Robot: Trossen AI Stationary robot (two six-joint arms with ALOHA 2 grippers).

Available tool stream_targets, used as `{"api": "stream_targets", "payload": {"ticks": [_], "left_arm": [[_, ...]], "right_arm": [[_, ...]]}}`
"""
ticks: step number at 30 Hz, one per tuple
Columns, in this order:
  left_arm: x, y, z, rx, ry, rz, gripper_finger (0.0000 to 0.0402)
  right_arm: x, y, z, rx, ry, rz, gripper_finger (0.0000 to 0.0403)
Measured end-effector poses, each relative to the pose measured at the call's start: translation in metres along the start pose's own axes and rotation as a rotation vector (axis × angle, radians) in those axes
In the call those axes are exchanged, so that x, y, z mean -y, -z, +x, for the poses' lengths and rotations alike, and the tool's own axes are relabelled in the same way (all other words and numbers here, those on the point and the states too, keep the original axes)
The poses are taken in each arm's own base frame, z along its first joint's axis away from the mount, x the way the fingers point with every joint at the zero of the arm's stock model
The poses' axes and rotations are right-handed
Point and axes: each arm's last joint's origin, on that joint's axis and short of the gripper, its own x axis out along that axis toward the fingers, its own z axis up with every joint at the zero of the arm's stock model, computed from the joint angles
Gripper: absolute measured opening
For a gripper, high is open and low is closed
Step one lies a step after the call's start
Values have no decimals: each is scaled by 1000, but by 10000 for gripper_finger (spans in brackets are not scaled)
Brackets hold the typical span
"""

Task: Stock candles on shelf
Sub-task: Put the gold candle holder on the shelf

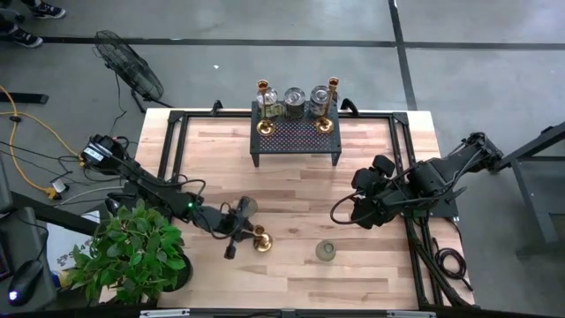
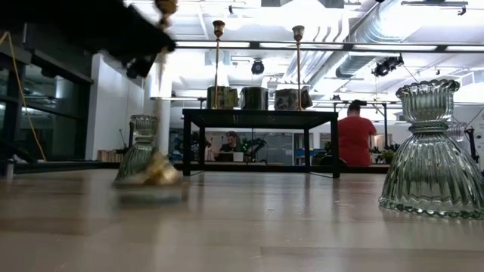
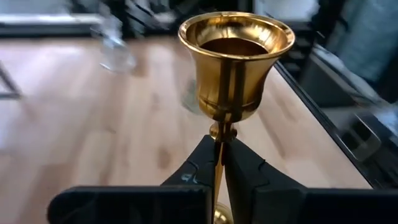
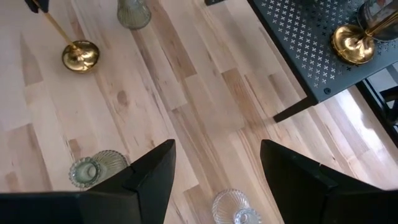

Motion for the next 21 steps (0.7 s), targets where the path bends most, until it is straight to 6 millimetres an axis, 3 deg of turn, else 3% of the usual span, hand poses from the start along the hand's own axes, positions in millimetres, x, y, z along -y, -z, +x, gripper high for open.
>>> {"api": "stream_targets", "payload": {"ticks": [6, 11, 16, 21], "left_arm": [[0, -35, 7, 41, -269, 1, 8], [-5, -80, 9, 79, -507, -29, 8], [-27, -118, 10, 130, -606, -108, 8], [-58, -134, 10, 170, -707, -152, 8]], "right_arm": [[0, -1, 0, 24, 18, 2, 227], [0, -1, 0, 26, 17, 7, 227], [0, -1, 0, 33, 23, 7, 227], [0, -3, 0, 74, 46, 14, 227]]}}
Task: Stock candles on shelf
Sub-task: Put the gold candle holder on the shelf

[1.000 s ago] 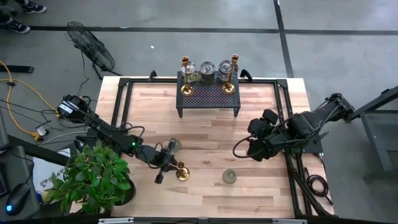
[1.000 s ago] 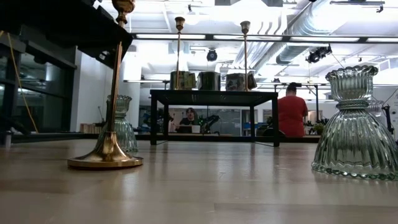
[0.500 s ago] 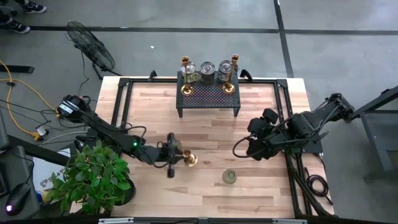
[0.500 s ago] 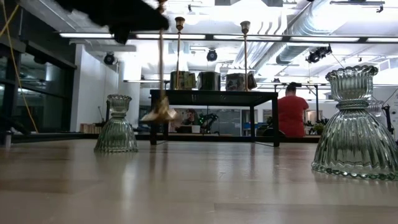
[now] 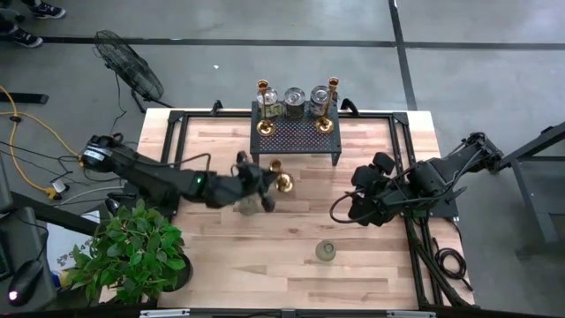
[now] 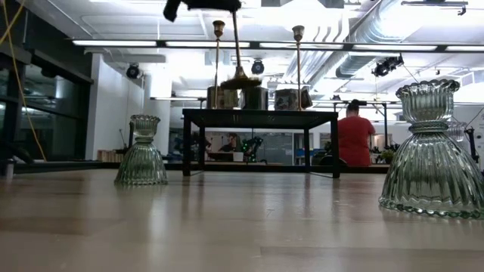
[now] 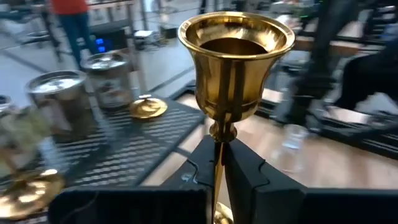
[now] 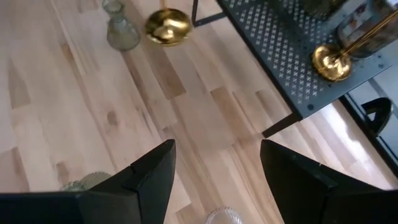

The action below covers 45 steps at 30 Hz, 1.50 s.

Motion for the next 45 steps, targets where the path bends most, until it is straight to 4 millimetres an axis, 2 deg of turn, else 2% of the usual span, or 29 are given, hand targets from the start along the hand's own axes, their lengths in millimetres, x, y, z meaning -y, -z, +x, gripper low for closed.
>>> {"api": "stream_targets", "payload": {"ticks": [4, 17, 22, 28, 36, 39, 45], "left_arm": [[-20, -4, 17, 5, -74, -15, 8], [-80, -26, 61, 88, -163, -119, 8], [-81, -34, 85, 54, -155, -107, 8], [-73, -38, 120, -22, -326, -45, 7], [-62, -51, 144, -13, -394, -60, 7], [-65, -49, 149, -22, -421, -109, 7], [-87, -46, 155, -49, -481, -177, 7]], "right_arm": [[0, -1, 0, 21, 17, 1, 227], [0, -2, 0, 45, 28, 6, 227], [0, -2, 0, 46, 29, 6, 227], [0, -2, 0, 53, 34, 6, 227], [0, -2, 0, 52, 36, 2, 227], [0, -2, 0, 52, 36, 2, 227], [0, -2, 0, 52, 35, 2, 227]]}}
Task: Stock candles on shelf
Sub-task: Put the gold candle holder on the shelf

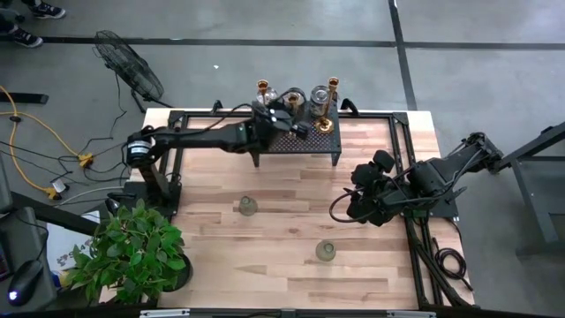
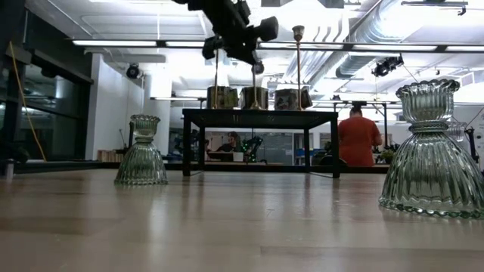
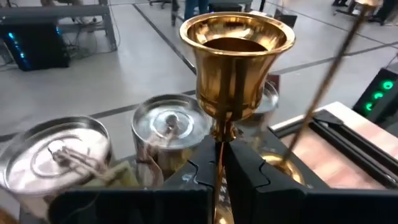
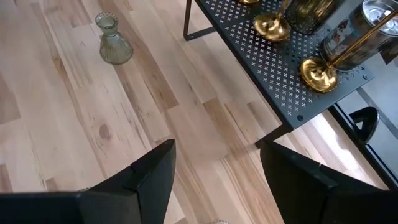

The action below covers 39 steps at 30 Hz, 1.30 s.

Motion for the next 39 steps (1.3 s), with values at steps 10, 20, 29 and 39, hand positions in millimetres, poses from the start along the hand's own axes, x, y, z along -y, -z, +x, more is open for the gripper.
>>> {"api": "stream_targets", "payload": {"ticks": [10, 20, 29, 39], "left_arm": [[-11, -4, 12, -16, 6, -23, 7], [-11, -4, 12, -15, 4, -11, 7], [-11, -4, 12, -15, 4, 16, 20], [-10, -4, 12, -20, 40, 42, 52]], "right_arm": [[0, 0, 0, 1, -1, 1, 227], [0, 0, 0, 1, -1, 2, 227], [0, 0, 0, 1, -1, 2, 227], [0, 0, 0, 1, -1, 1, 227]]}}
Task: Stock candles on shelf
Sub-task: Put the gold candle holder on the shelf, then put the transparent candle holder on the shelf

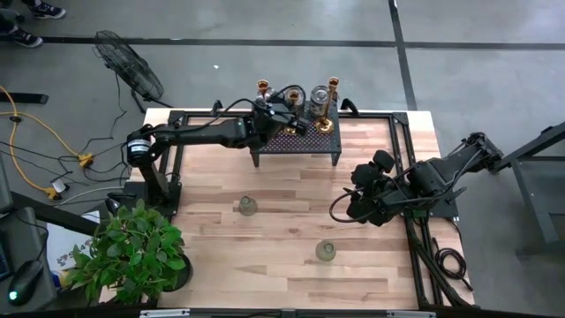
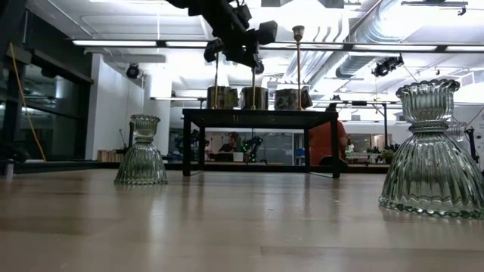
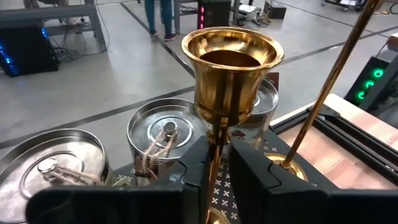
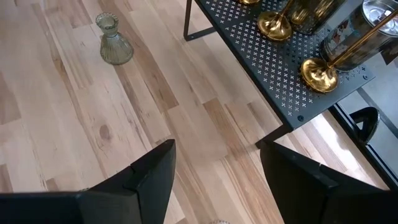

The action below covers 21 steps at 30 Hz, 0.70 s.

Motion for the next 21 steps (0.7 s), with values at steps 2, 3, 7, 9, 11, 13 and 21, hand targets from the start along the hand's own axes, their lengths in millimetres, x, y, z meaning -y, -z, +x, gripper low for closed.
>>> {"api": "stream_targets", "payload": {"ticks": [2, 3, 7, 9, 11, 13, 21], "left_arm": [[0, 0, 0, 0, 0, 3, 53], [0, 0, 0, -1, 0, 4, 54], [0, 0, 0, -2, -1, 46, 55], [0, 0, 0, -2, -1, 80, 55], [0, 1, 0, -5, -2, 102, 55], [0, 1, 0, -9, -2, 115, 56], [-3, 8, 0, -67, -25, 166, 91]], "right_arm": [[0, 0, 0, 0, 0, 0, 227], [0, 0, 0, 0, 0, 0, 227], [0, 0, 0, 0, 0, 1, 227], [0, 0, 0, 0, 0, 2, 227], [0, 0, 0, 1, -1, 4, 227], [0, 0, 0, 0, -1, 4, 227], [-1, 0, 0, -3, -13, 9, 227]]}}
